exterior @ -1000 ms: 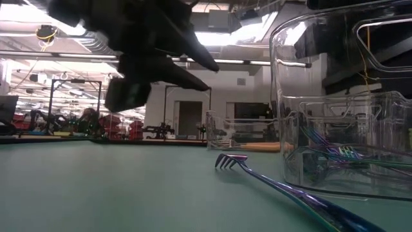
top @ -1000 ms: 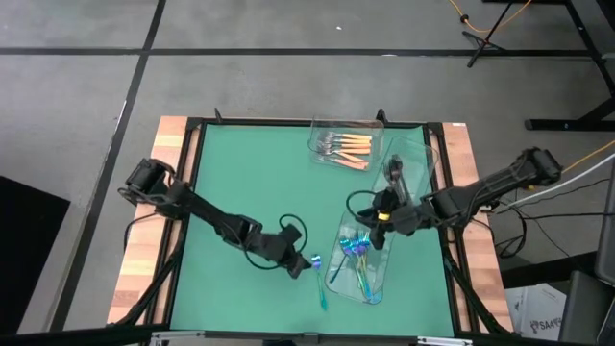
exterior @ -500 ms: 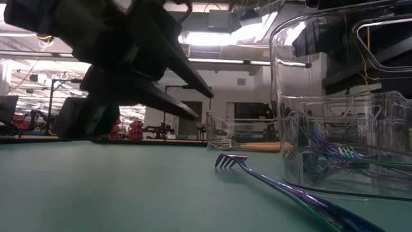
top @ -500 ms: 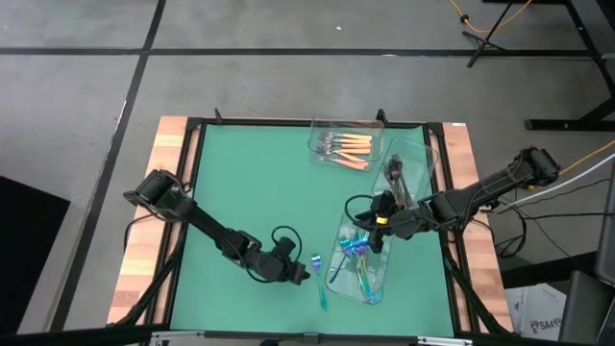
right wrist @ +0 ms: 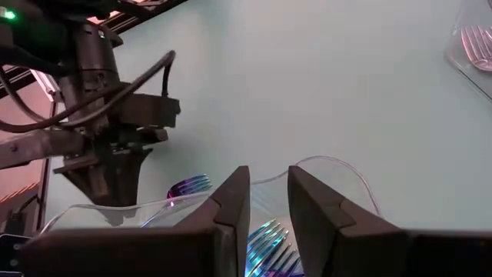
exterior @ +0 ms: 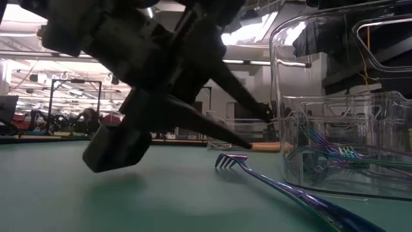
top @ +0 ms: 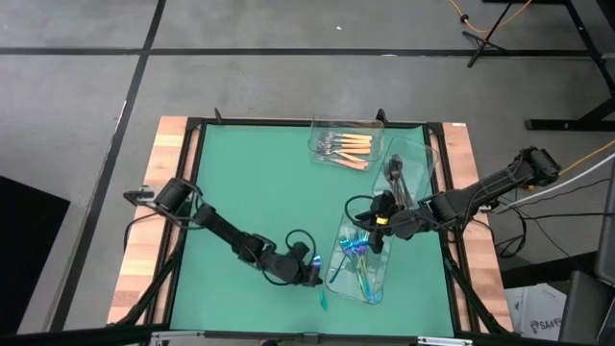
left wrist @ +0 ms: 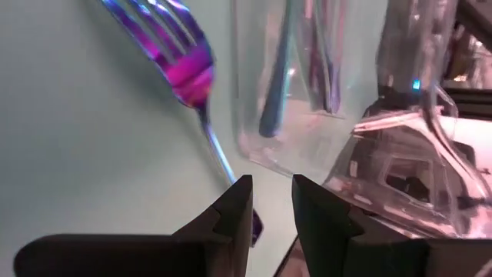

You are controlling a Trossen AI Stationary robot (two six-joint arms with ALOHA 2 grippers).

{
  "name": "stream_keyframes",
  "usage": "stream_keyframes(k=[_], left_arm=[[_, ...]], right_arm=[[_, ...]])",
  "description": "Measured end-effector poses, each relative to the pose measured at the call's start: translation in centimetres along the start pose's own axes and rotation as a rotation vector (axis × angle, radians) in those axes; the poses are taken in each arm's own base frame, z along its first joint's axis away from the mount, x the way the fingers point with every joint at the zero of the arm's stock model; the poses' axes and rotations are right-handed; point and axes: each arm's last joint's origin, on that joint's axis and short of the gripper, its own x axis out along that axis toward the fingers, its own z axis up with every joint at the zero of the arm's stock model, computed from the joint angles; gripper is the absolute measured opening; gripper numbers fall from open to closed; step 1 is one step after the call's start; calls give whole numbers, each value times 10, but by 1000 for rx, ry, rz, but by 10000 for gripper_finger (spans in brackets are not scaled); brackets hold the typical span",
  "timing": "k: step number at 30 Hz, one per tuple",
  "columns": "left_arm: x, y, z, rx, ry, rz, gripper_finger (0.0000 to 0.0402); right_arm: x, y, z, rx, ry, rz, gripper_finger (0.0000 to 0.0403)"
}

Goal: Sort silverware by color (type)
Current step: Put the blue fork into the bottom transparent bin

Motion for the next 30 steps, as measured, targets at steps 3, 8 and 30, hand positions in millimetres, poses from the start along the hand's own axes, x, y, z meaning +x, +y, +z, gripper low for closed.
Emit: stream_keyframes(k=[3,8,30], left_arm=[[1,2,5,-27,8,28,87],[2,5,14,-125,26,67,87],[5,8,53,-378,167,172,86]], right_arm=[[0,0,0,-4,0,0,78],[0,0,0,-29,0,0,78],[0,0,0,-46,3,4,78]])
